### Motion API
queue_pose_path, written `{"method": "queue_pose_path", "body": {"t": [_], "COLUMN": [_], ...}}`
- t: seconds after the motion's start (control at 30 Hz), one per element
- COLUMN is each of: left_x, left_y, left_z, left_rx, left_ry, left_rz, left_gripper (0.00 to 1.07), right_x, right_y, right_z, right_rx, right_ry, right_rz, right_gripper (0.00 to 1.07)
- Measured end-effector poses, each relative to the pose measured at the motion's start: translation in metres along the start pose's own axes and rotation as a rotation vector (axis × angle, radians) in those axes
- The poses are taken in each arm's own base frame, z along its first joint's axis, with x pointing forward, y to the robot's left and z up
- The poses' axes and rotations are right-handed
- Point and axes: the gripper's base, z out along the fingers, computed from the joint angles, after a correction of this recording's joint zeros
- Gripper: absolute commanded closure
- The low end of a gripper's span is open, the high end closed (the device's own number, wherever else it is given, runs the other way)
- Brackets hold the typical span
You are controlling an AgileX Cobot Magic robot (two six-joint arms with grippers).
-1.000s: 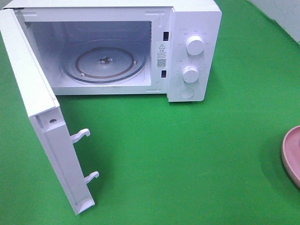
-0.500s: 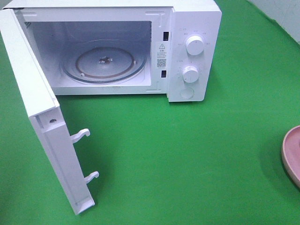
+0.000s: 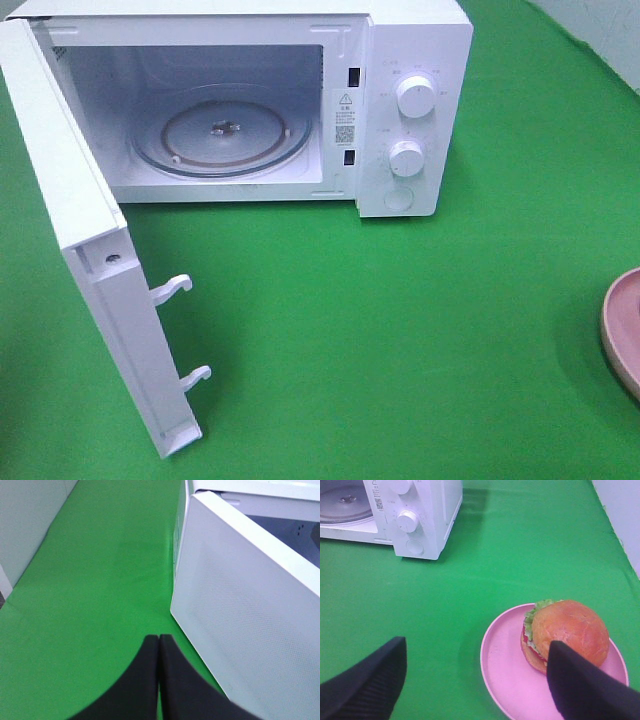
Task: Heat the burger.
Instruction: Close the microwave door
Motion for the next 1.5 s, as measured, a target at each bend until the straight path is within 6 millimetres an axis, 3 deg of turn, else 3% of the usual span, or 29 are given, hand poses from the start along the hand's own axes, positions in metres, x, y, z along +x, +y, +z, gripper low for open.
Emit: {"method": "queue_pose_path", "body": {"t": [0.27, 0.57, 0.8, 1.17, 1.33, 1.4, 1.5], "left_x": [0.014, 0.028, 0.041, 0.061, 0.067, 0.07, 0.074], "left_y": [0.006, 0.012, 0.011, -0.012, -0.02, -0.038, -0.047], "left_z": [0.044, 0.076, 0.097, 0.137, 0.143, 0.152, 0.156], "left_rx": [-0.033, -0.067, -0.039, 0.249, 0.305, 0.377, 0.394], "left_ry": [-0.113, -0.233, -0.227, -0.214, -0.191, -0.163, -0.15], "left_rz": [-0.009, -0.001, 0.067, 0.099, 0.083, 0.114, 0.119], "left_gripper": [1.07, 1.07, 1.07, 1.07, 1.07, 1.07, 1.07], "right_x": [0.0, 0.0, 0.0, 0.0, 0.0, 0.0, 0.0], "right_y": [0.0, 0.0, 0.0, 0.0, 0.0, 0.0, 0.0], "right_z": [0.0, 0.0, 0.0, 0.0, 0.0, 0.0, 0.0], "right_rx": [0.0, 0.0, 0.0, 0.0, 0.0, 0.0, 0.0], "right_ry": [0.0, 0.0, 0.0, 0.0, 0.0, 0.0, 0.0], "right_rz": [0.0, 0.0, 0.0, 0.0, 0.0, 0.0, 0.0], "right_gripper": [0.33, 0.33, 0.33, 0.33, 0.33, 0.33, 0.33]}}
